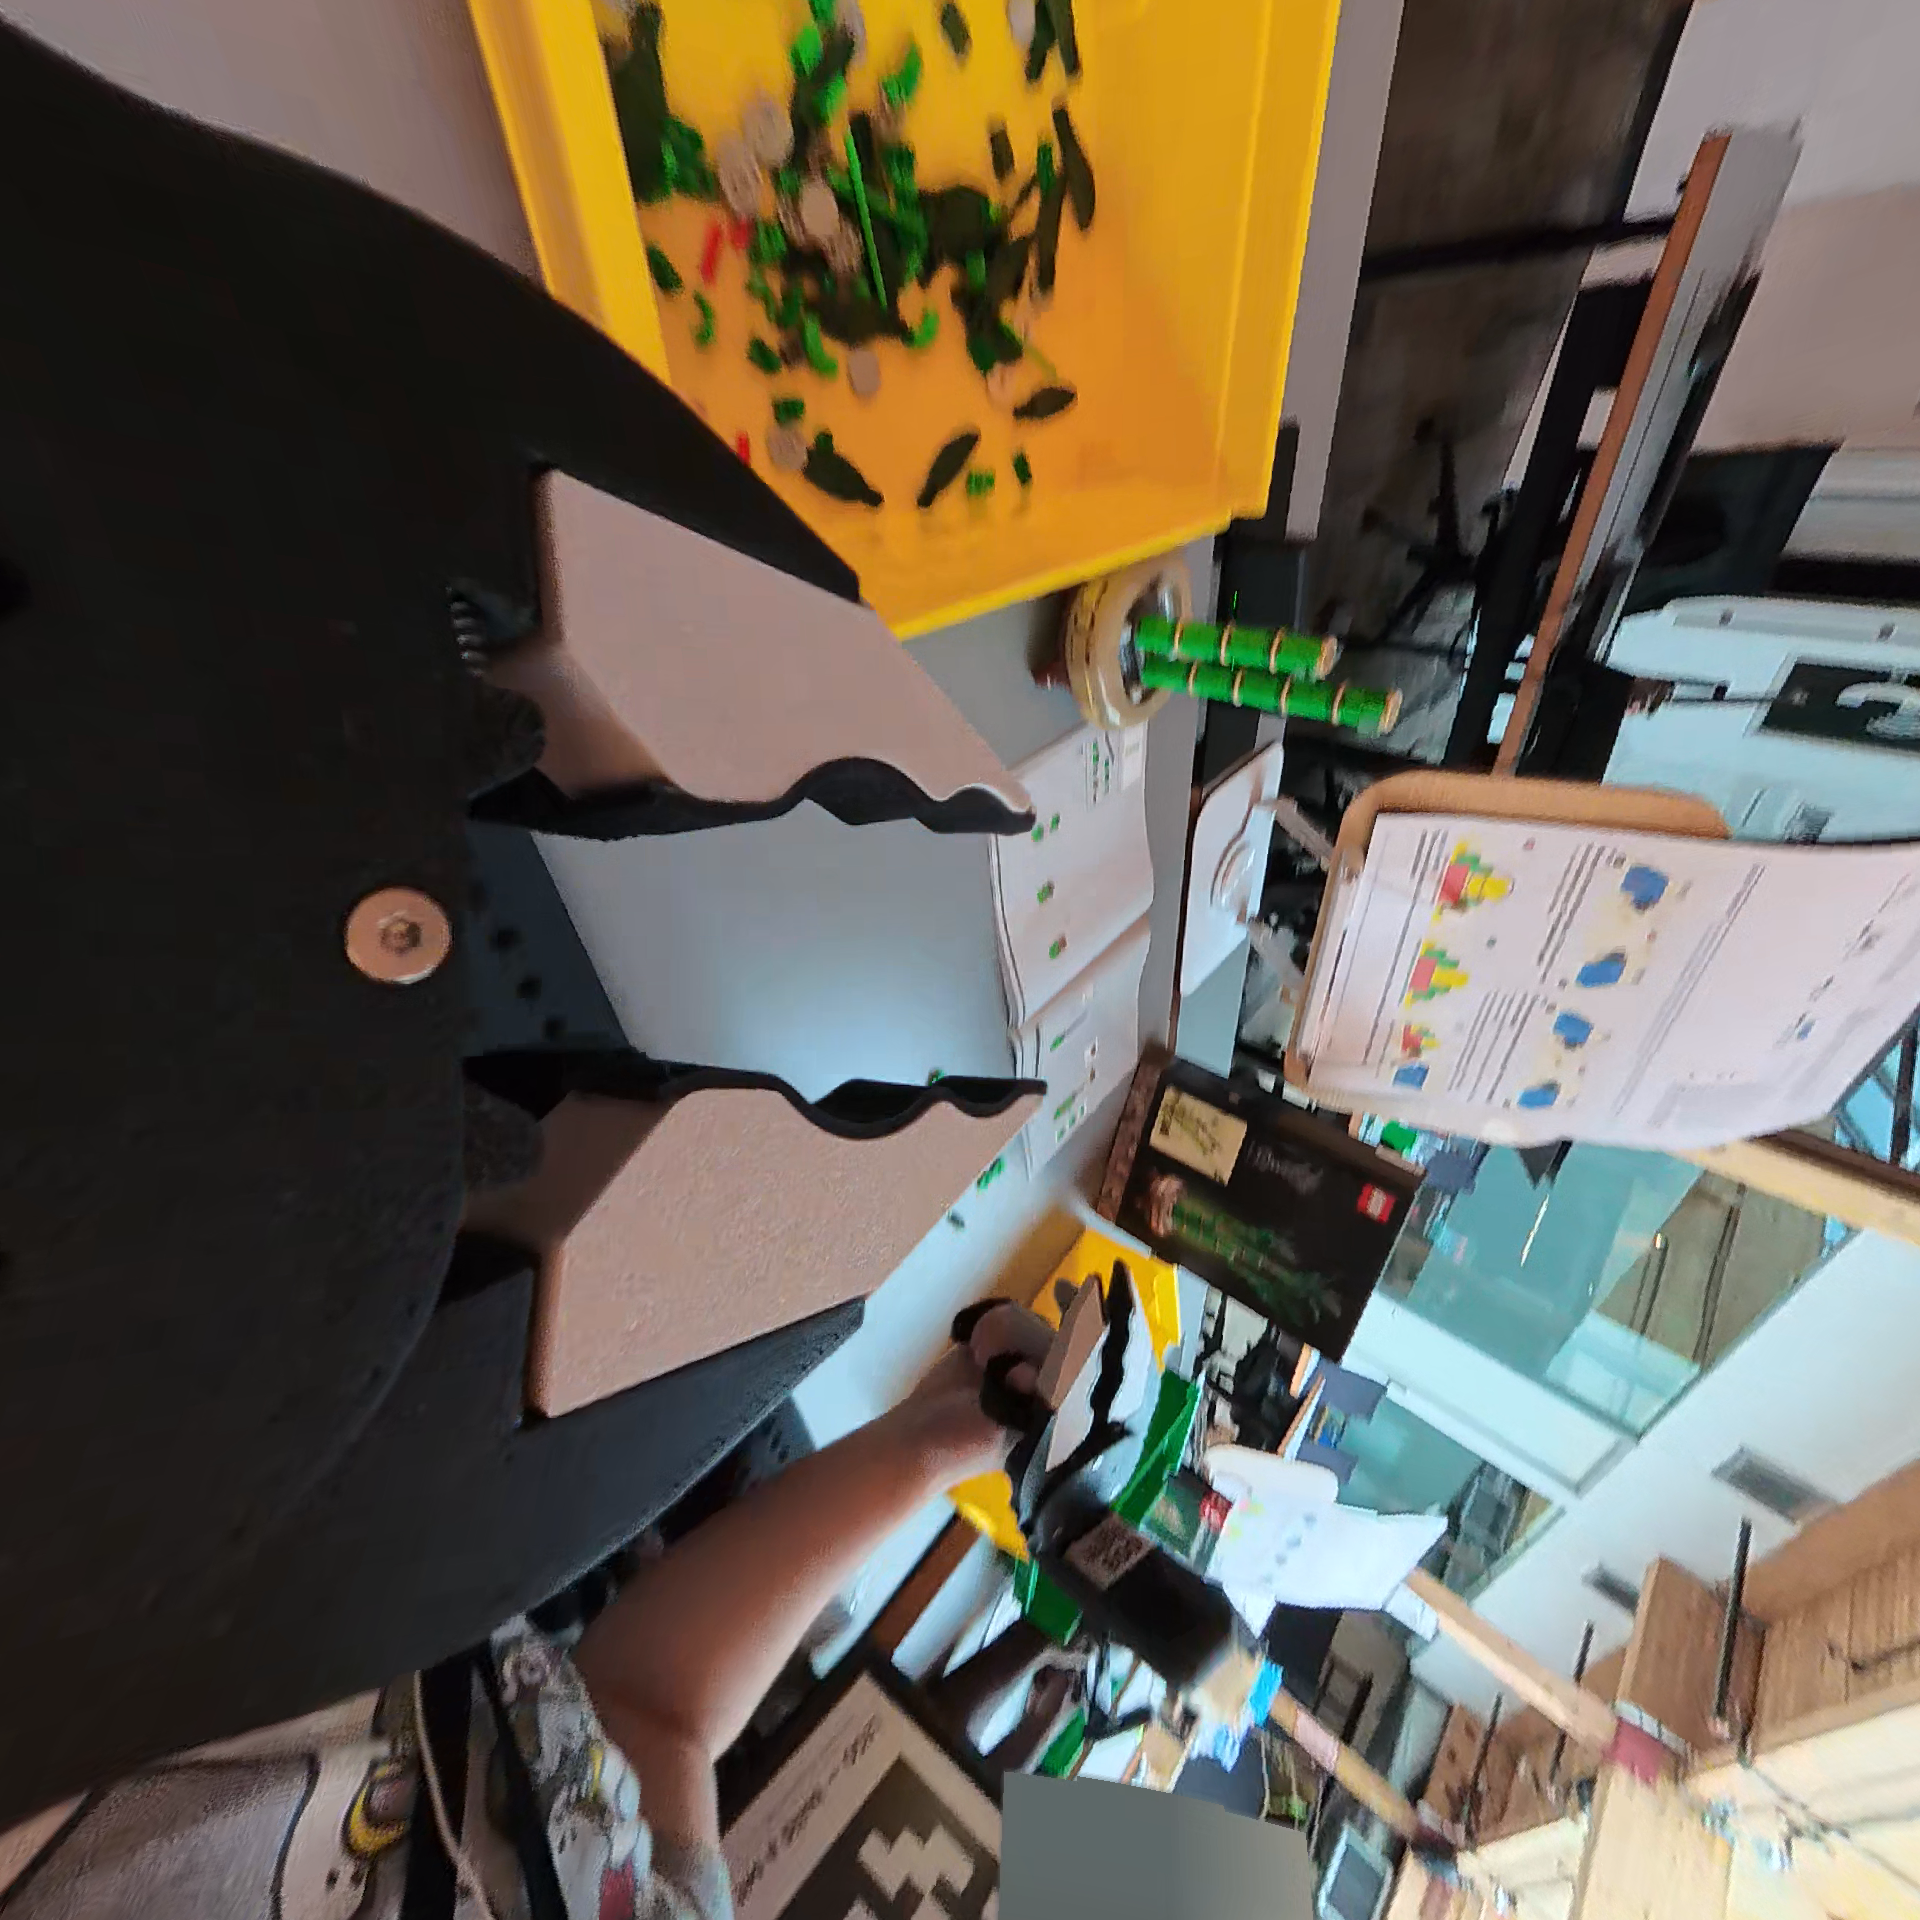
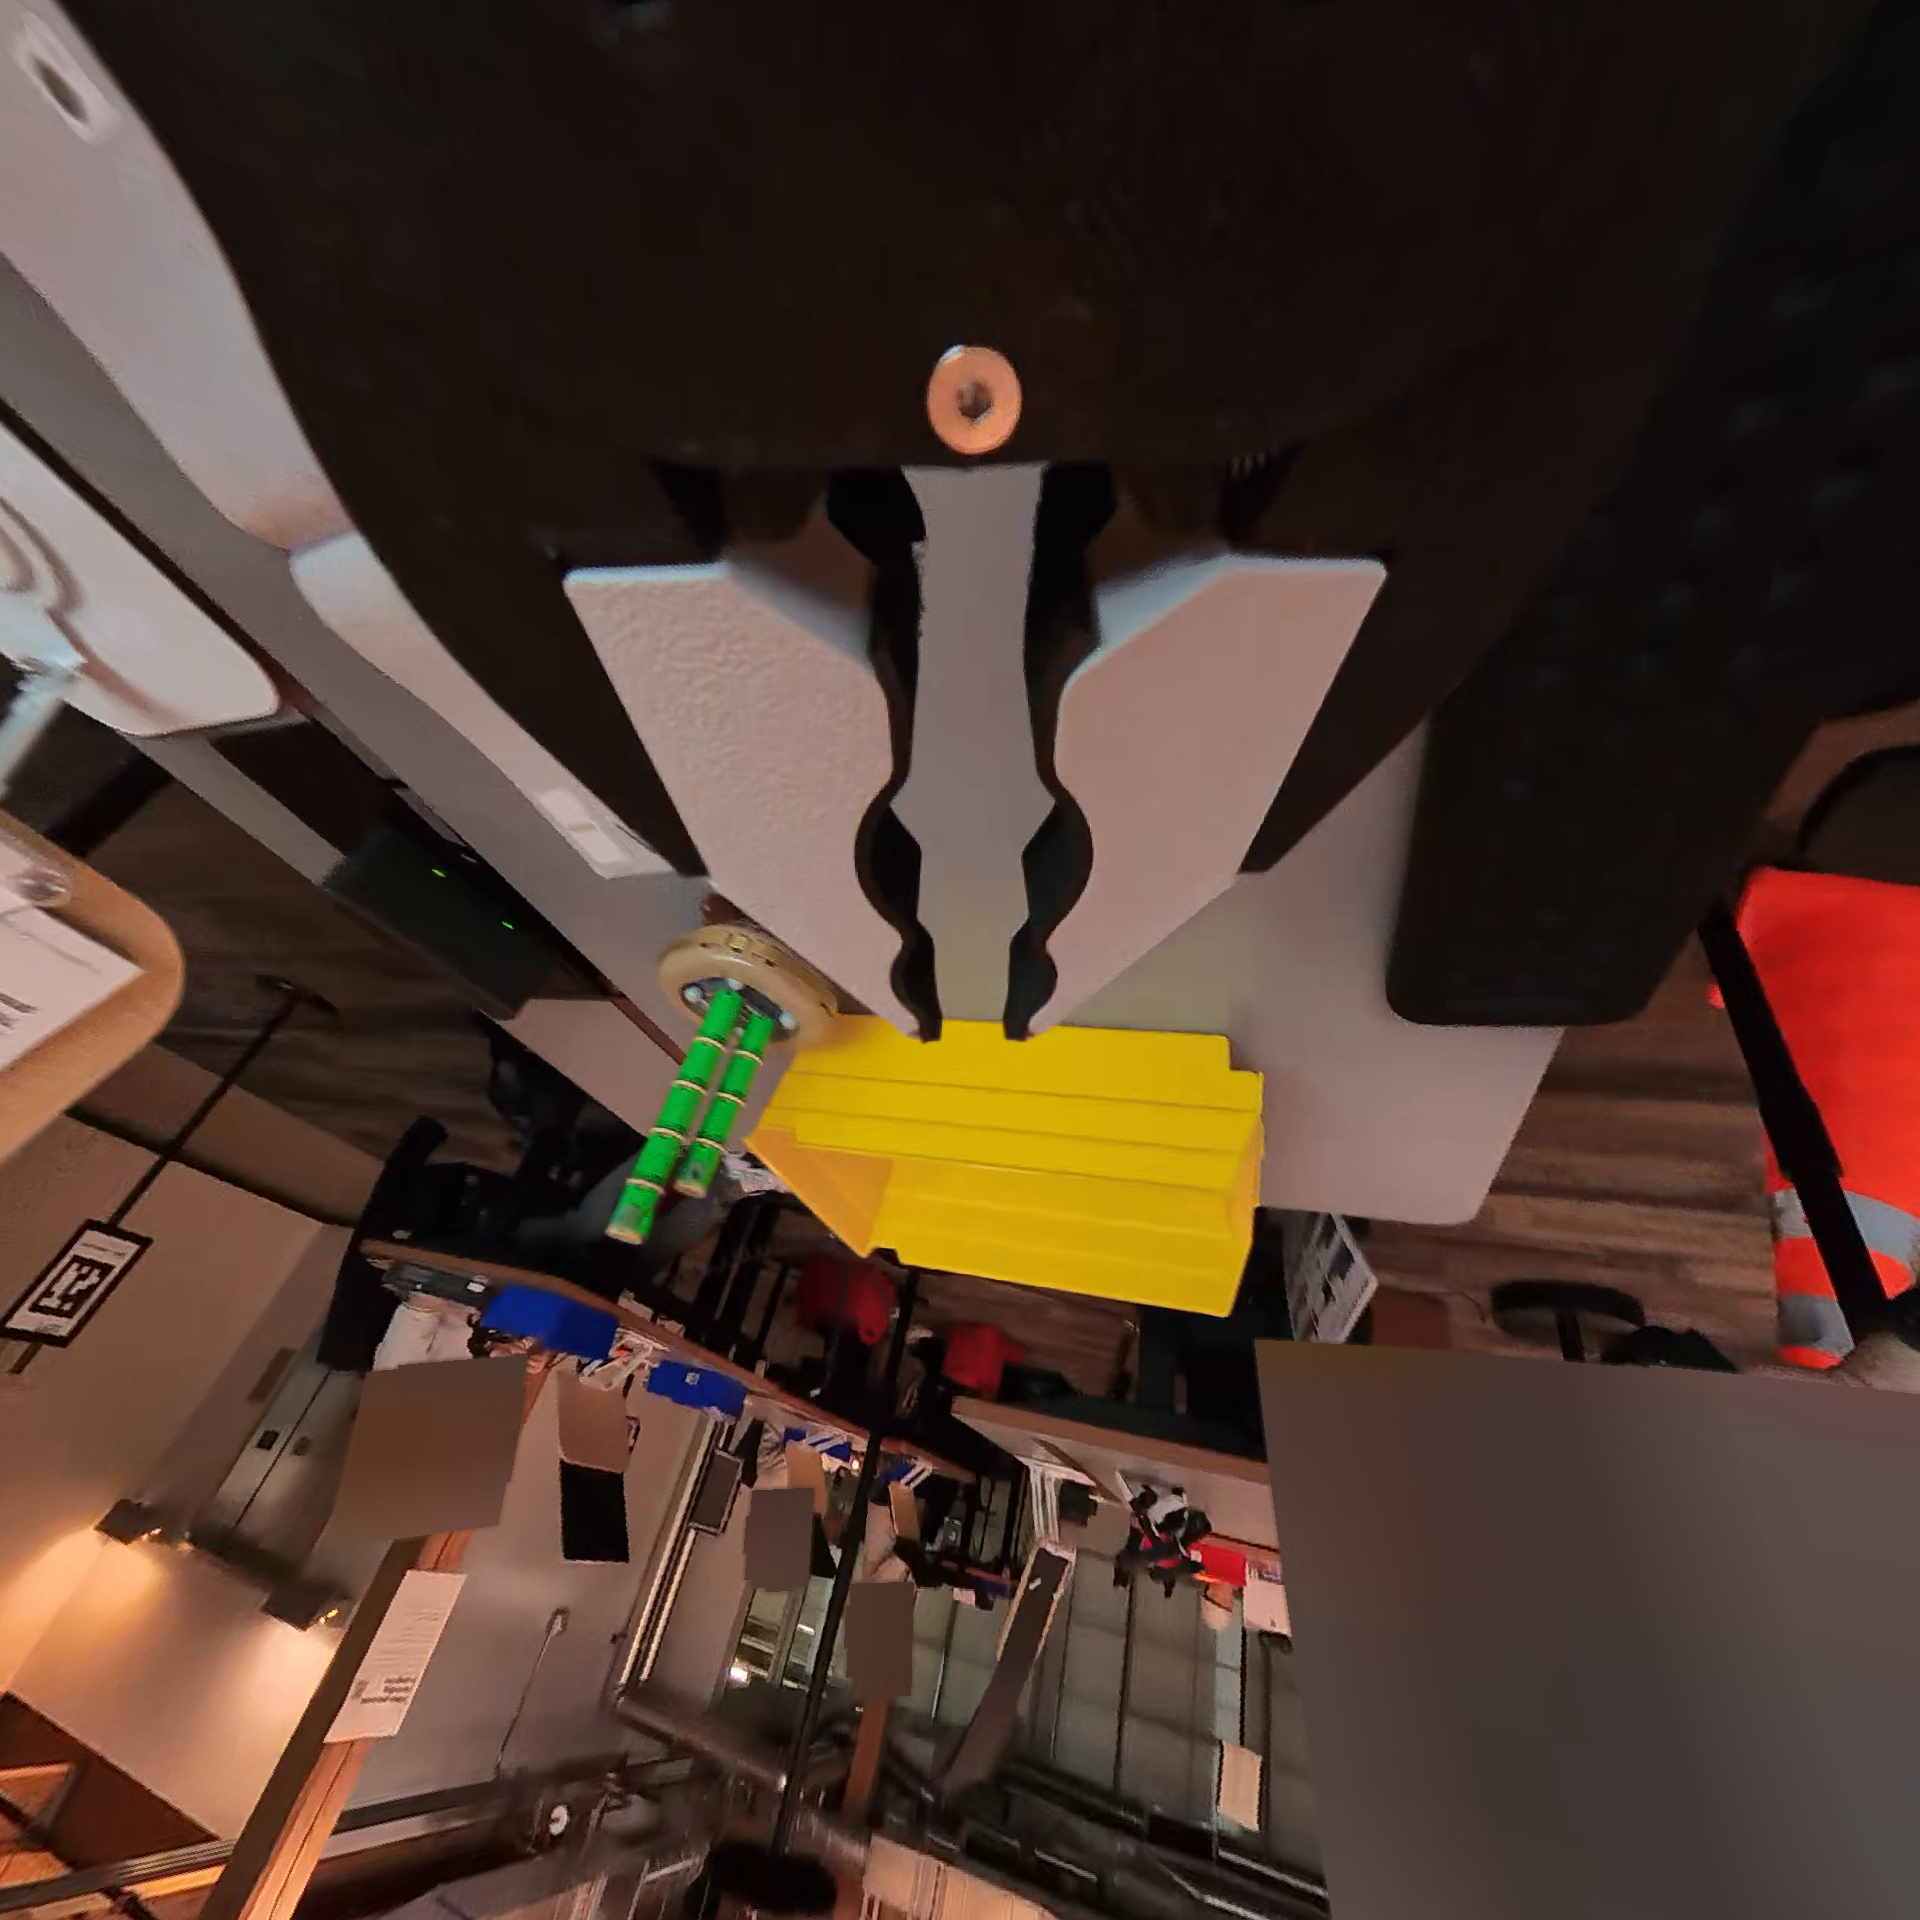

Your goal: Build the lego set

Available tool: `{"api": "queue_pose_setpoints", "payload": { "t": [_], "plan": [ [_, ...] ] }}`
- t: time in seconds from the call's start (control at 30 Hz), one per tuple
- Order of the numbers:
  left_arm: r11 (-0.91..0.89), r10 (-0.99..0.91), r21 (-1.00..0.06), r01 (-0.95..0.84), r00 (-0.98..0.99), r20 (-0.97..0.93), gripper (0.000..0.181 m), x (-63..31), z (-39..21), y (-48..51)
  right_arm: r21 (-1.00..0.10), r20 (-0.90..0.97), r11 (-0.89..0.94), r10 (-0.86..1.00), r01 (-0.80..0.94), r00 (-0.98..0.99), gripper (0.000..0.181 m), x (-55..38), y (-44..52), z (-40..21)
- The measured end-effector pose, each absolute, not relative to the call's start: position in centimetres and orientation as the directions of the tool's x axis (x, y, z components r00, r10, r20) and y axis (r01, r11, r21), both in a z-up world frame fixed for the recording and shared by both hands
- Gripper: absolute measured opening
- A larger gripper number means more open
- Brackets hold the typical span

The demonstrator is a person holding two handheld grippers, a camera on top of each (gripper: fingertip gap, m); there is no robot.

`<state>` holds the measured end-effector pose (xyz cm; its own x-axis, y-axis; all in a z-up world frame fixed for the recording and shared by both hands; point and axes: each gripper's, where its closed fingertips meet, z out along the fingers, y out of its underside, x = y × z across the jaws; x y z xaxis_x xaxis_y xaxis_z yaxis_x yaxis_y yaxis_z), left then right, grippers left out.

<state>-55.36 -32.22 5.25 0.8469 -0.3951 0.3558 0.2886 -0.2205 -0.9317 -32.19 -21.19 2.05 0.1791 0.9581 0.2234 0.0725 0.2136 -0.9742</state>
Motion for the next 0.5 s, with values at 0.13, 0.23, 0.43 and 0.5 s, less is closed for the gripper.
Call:
{"api": "queue_pose_setpoints", "payload": {
  "t": [0.13,0.23,0.43,0.5],
  "plan": [
    [-0.224,-0.237,-0.95,0.216,0.934,0.268,0.045,-60.1,4.1,-32.1,-0.969,0.234,0.22,0.964,0.115,0.127,0.013,-35.4,-22.9,0.1],
    [-0.282,-0.166,-0.954,0.107,0.973,0.158,0.04,-63.1,3.1,-30.9,-0.963,0.242,0.224,0.964,0.15,0.111,0.013,-36.0,-23.0,-1.0],
    [-0.388,-0.17,-0.92,-0.046,0.985,0.022,0.039,-66.1,1.9,-26.9,-0.972,0.201,0.177,0.967,0.154,0.154,0.013,-34.8,-21.6,-1.7],
    [-0.41,-0.18,-0.909,-0.069,0.984,0.007,0.038,-66.4,1.6,-25.9,-0.971,0.203,0.175,0.964,0.164,0.173,0.013,-34.4,-21.1,-1.8]
  ]
}}
